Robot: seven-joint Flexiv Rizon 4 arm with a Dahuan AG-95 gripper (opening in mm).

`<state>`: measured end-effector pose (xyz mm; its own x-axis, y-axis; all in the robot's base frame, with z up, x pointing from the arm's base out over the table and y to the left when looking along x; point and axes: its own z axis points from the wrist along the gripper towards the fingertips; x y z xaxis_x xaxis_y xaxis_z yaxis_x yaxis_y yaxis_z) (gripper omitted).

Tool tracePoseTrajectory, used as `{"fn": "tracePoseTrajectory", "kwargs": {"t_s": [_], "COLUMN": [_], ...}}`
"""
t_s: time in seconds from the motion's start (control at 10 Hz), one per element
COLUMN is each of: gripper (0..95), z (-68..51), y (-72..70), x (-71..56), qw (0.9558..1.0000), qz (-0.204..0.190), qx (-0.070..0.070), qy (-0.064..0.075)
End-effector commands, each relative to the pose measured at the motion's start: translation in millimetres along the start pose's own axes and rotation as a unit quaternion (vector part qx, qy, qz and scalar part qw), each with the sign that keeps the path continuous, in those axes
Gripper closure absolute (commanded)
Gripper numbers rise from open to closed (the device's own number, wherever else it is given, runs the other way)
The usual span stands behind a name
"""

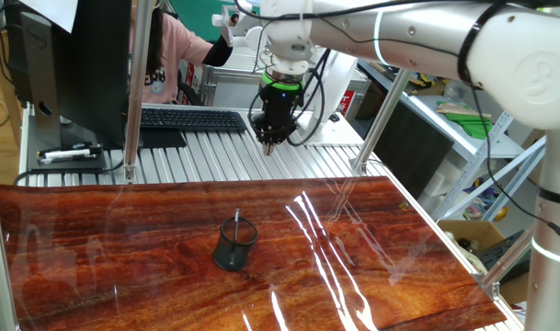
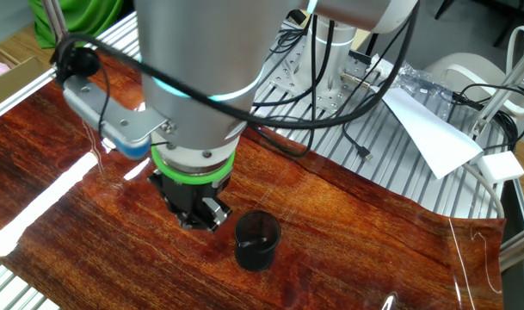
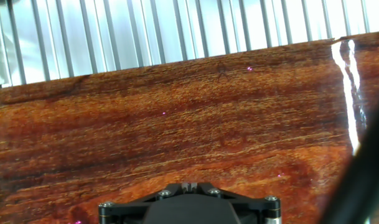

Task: Put the pen into the pen holder

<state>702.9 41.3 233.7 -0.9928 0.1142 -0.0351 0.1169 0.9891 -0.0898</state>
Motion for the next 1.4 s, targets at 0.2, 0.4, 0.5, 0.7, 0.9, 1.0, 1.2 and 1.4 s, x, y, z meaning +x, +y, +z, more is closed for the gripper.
{"fn": "tracePoseTrajectory", "kwargs": {"t_s": [0.2, 0.4, 0.5, 0.7, 0.9, 1.0, 1.2, 1.4], "gripper": [95.0, 95.0, 95.0, 95.0, 95.0, 95.0, 95.0, 95.0], "z": [-1.1, -1.2, -1.2, -1.2, -1.2, -1.2, -1.2, -1.2], "y": [1.1, 1.1, 1.1, 1.2, 1.2, 1.2, 1.2, 1.2], "x": [-3.6, -3.5, -3.5, -3.5, -3.5, -3.5, -3.5, -3.5], "qw": [1.0, 1.0, 1.0, 1.0, 1.0, 1.0, 0.9999, 1.0], "qz": [0.006, 0.005, 0.006, 0.006, 0.007, 0.008, 0.01, 0.008], "qx": [0.001, 0.0, 0.0, 0.001, 0.0, 0.001, 0.0, -0.002], "qy": [0.006, 0.008, 0.008, 0.007, 0.006, 0.006, 0.005, 0.005]}}
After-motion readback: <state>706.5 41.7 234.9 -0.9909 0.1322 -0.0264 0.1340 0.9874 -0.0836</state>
